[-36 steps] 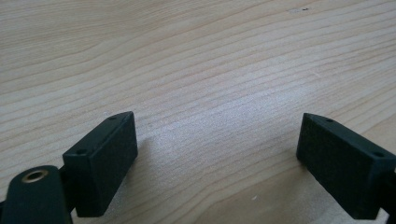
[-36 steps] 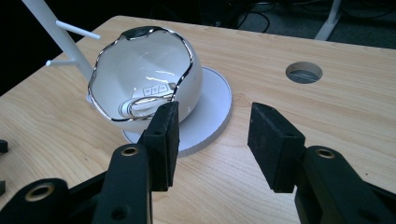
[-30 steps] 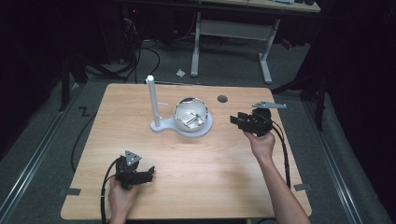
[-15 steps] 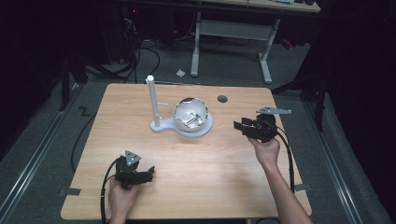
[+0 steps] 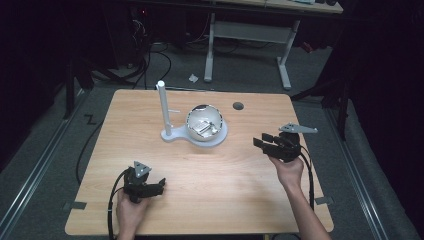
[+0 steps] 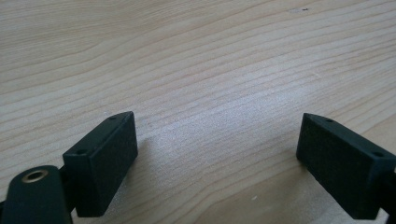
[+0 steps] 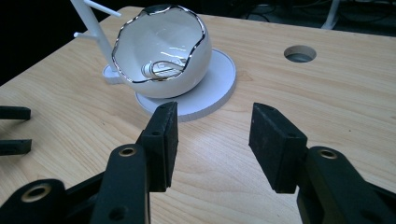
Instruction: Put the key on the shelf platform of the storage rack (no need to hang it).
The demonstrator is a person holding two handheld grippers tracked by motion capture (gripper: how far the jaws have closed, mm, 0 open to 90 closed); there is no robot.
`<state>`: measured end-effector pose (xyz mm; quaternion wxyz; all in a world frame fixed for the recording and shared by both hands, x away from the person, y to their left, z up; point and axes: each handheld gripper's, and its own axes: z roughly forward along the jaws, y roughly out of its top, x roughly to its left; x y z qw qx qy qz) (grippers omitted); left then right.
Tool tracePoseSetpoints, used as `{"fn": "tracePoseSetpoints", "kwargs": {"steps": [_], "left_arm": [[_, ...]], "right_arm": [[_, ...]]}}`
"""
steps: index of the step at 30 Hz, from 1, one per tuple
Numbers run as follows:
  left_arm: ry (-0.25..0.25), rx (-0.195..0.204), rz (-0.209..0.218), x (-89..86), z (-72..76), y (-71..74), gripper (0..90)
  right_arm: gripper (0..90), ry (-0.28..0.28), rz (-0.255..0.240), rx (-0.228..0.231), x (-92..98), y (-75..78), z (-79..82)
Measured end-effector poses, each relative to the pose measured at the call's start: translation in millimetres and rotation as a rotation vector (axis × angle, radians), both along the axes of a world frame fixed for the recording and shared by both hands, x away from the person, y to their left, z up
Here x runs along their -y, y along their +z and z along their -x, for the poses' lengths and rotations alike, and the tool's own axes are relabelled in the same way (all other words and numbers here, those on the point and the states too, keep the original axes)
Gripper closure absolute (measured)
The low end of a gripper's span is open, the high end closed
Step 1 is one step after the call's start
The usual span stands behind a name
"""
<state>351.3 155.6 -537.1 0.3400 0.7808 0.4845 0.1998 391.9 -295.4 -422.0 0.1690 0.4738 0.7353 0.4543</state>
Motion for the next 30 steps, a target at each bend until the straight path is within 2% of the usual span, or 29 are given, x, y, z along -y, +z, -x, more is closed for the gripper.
{"fn": "tracePoseSetpoints", "kwargs": {"steps": [13, 30], "left_arm": [[0.0, 0.0, -0.001, 0.0, 0.0, 0.0, 12.8], [0.0, 0.0, -0.001, 0.0, 0.0, 0.0, 12.8]], "right_arm": [[50.0, -0.001, -0.008, 0.029, 2.5, -12.5, 22.5], [47.5, -0.022, 0.024, 0.018, -0.7, -40.5, 37.5]]}}
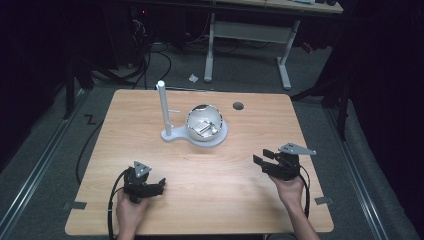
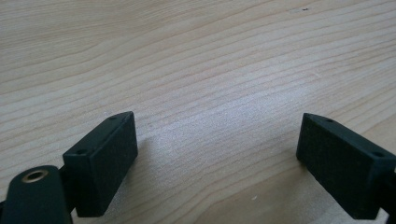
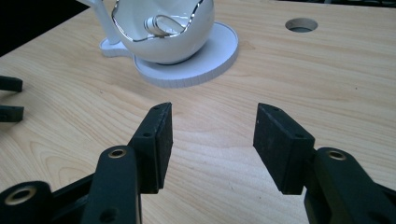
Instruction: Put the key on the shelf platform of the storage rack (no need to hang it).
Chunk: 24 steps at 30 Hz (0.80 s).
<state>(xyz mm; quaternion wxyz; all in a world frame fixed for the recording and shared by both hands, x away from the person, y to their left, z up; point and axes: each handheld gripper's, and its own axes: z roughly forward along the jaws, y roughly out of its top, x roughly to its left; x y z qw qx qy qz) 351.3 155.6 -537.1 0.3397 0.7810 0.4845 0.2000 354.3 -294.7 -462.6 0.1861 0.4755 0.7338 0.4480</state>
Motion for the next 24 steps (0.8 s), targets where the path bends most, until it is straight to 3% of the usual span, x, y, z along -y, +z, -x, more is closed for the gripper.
{"fn": "tracePoseSetpoints", "kwargs": {"steps": [13, 24], "left_arm": [[0.0, 0.0, 0.0, 0.0, 0.0, 0.0, 12.8], [0.0, 0.0, 0.0, 0.0, 0.0, 0.0, 12.8]], "right_arm": [[47.2, -0.033, 0.011, -0.027, 1.8, -22.5, 6.0], [45.8, -0.056, 0.071, -0.058, 1.6, -44.3, 10.9]]}}
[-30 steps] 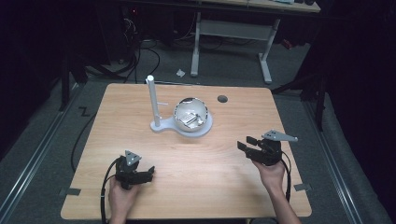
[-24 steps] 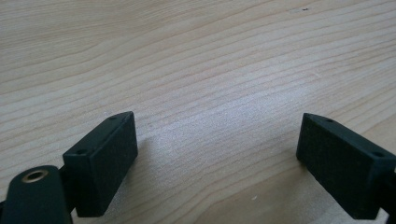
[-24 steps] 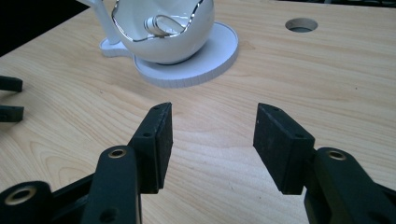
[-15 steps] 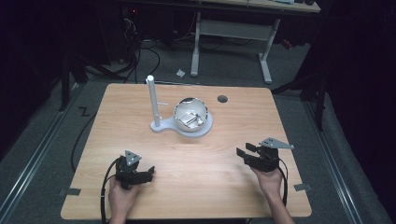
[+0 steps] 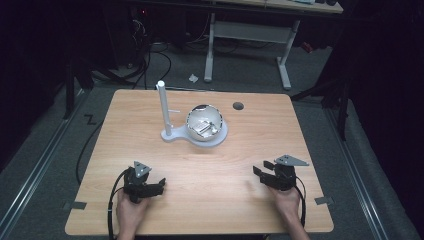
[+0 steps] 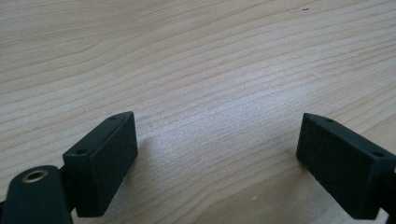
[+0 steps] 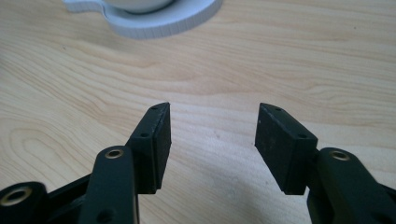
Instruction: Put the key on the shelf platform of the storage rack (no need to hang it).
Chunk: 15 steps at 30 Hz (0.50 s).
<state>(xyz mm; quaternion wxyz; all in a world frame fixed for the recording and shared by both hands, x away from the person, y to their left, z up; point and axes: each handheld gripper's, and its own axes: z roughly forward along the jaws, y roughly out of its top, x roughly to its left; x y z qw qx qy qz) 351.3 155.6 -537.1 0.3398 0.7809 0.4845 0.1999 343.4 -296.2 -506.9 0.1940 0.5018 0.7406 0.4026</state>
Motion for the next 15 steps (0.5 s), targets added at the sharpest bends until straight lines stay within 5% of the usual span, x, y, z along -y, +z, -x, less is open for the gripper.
{"fn": "tracePoseSetpoints", "kwargs": {"steps": [12, 15], "left_arm": [[0.001, 0.0, 0.0, 0.0, 0.0, 0.0, 12.8], [0.001, 0.001, 0.0, 0.0, 0.1, 0.0, 12.9]], "right_arm": [[42.2, -0.004, 0.167, -0.038, -10.1, -23.6, 0.7], [41.8, -0.006, 0.165, -0.039, -9.9, -23.6, 0.6]]}}
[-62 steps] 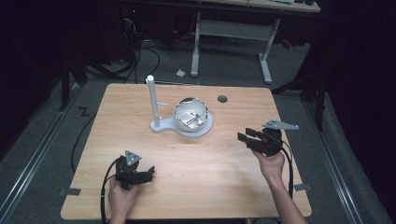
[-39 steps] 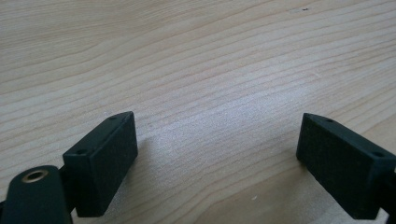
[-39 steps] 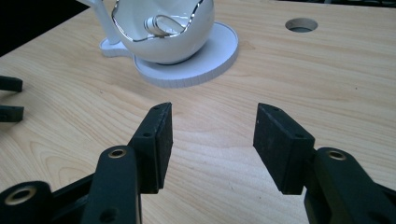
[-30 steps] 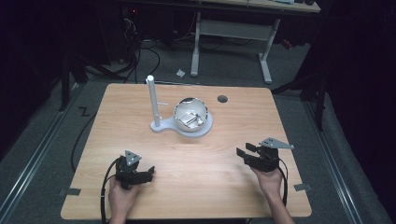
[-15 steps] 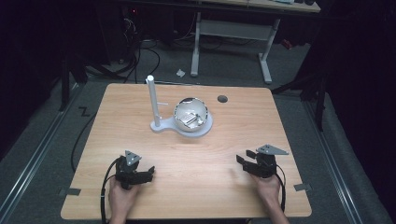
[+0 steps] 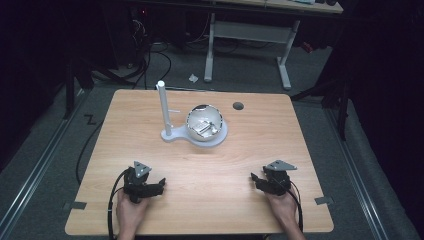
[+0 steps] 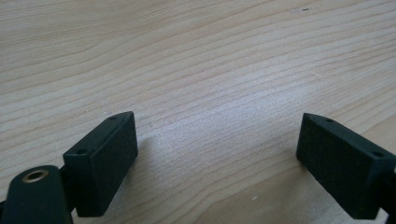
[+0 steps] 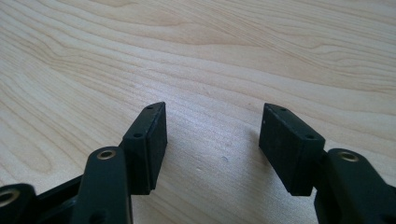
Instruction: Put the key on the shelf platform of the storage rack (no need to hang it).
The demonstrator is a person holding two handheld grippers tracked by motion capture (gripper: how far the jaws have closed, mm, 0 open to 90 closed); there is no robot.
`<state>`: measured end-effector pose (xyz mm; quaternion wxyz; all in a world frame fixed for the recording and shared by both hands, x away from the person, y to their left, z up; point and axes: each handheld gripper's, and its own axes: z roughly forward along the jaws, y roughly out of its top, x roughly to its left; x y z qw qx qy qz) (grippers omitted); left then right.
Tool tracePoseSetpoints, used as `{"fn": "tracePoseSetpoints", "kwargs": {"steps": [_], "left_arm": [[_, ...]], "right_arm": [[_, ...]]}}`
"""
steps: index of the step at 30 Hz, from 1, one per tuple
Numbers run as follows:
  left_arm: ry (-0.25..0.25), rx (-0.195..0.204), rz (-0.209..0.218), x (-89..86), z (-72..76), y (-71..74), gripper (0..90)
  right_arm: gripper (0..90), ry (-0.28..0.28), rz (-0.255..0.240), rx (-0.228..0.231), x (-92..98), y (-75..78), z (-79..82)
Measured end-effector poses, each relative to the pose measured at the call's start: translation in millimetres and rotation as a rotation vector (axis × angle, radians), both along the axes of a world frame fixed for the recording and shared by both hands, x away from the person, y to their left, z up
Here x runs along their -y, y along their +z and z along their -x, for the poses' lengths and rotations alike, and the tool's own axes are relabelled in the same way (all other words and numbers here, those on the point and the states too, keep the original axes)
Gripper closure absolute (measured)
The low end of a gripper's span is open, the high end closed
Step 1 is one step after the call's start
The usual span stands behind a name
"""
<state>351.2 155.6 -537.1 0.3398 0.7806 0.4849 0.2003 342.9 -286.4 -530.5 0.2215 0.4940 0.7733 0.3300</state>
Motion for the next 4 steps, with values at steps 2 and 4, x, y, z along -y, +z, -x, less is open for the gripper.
{"fn": "tracePoseSetpoints", "kwargs": {"steps": [2, 4], "left_arm": [[0.002, 0.0, 0.001, 0.1, 0.1, 0.0, 13.0], [0.001, 0.0, 0.0, 0.0, 0.0, 0.0, 13.0]], "right_arm": [[41.6, 0.001, 0.002, 0.0, -0.1, 0.0, 0.0], [41.4, 0.001, 0.001, 0.0, -0.1, -0.1, 0.0]]}}
